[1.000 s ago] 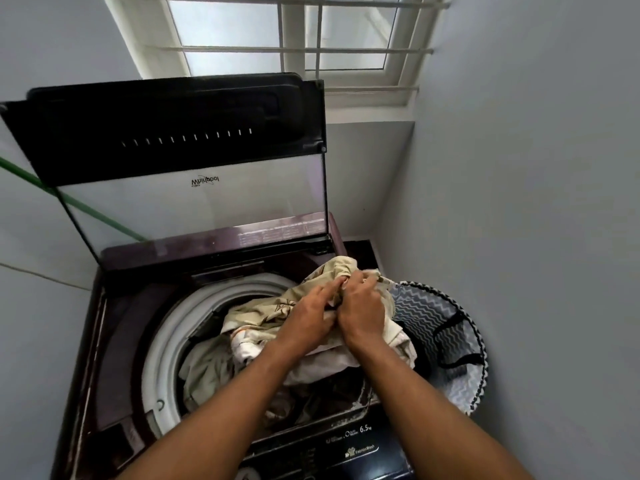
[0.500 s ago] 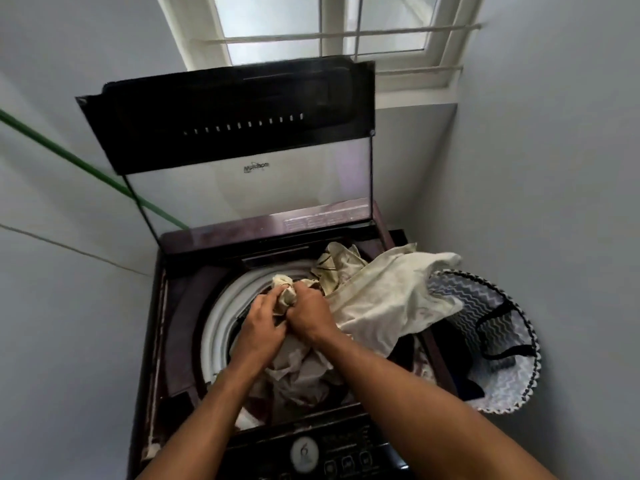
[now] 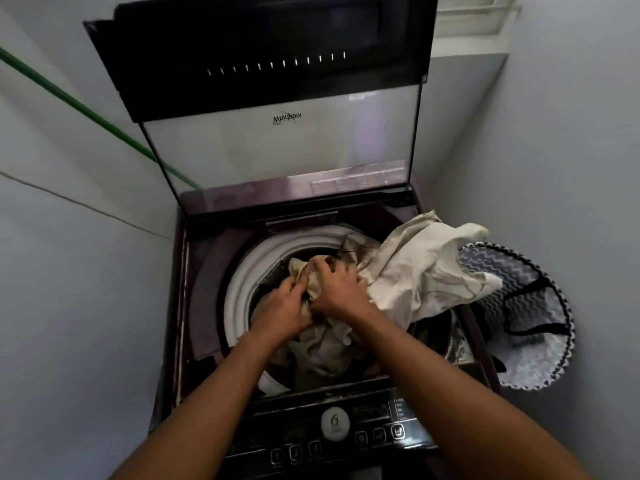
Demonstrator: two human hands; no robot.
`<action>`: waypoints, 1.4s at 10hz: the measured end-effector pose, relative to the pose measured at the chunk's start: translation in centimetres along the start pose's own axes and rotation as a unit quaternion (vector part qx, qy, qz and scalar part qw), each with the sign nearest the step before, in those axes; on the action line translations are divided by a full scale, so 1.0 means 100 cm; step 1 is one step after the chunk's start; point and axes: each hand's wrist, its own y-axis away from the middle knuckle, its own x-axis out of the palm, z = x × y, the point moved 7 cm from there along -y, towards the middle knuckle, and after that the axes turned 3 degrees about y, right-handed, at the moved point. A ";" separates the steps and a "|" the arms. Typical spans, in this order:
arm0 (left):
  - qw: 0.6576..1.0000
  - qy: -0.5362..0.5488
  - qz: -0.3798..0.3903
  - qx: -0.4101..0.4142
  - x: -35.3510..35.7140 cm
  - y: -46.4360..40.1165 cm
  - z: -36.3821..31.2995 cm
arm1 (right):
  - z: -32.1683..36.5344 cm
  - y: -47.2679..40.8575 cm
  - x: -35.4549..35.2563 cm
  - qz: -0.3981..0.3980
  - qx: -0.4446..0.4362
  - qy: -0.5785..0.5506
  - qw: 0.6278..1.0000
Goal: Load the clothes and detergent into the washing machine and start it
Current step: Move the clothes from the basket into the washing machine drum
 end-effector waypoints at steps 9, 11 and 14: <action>0.980 0.091 0.037 -0.171 0.073 -0.078 0.082 | -0.083 -0.108 0.172 0.159 0.136 -0.062 0.976; 0.990 0.103 -0.026 -0.093 0.073 -0.084 0.072 | -0.064 -0.140 0.158 0.041 0.089 -0.113 0.989; 0.992 0.086 0.052 -0.080 0.084 -0.106 0.099 | -0.044 -0.131 0.121 -0.039 0.052 0.009 0.998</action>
